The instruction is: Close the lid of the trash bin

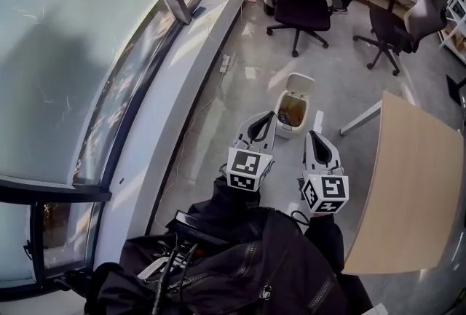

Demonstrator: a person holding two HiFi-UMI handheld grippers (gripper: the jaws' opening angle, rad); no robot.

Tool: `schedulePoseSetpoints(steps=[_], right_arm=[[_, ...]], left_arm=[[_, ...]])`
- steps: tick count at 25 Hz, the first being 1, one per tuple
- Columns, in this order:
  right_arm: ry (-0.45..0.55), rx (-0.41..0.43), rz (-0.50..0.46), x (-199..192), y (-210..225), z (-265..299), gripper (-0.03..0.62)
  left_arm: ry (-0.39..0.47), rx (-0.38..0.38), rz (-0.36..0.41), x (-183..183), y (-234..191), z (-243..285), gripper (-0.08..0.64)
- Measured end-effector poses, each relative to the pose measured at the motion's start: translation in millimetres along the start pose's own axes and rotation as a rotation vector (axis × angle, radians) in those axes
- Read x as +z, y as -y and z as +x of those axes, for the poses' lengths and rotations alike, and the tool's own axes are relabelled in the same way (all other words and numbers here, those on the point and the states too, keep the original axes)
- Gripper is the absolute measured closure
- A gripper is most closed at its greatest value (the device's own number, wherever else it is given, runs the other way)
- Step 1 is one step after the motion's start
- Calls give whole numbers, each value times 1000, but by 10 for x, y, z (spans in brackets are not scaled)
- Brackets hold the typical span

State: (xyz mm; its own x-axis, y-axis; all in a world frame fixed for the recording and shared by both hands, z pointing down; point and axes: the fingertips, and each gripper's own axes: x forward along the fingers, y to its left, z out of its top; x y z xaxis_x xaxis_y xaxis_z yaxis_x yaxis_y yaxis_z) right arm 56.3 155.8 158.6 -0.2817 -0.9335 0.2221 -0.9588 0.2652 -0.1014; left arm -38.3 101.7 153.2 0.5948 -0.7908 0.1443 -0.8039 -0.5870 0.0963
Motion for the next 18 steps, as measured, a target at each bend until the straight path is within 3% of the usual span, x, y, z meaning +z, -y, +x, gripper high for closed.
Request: schedulePoseSetpoints(steps=[8, 18], right_arm=[[-56, -16, -10, 76, 54, 833, 588], [-122, -39, -33, 49, 104, 1335, 588]], left_arm=[[-34, -25, -41, -35, -601, 590, 558], [-83, -68, -110, -237, -912, 1053, 558]])
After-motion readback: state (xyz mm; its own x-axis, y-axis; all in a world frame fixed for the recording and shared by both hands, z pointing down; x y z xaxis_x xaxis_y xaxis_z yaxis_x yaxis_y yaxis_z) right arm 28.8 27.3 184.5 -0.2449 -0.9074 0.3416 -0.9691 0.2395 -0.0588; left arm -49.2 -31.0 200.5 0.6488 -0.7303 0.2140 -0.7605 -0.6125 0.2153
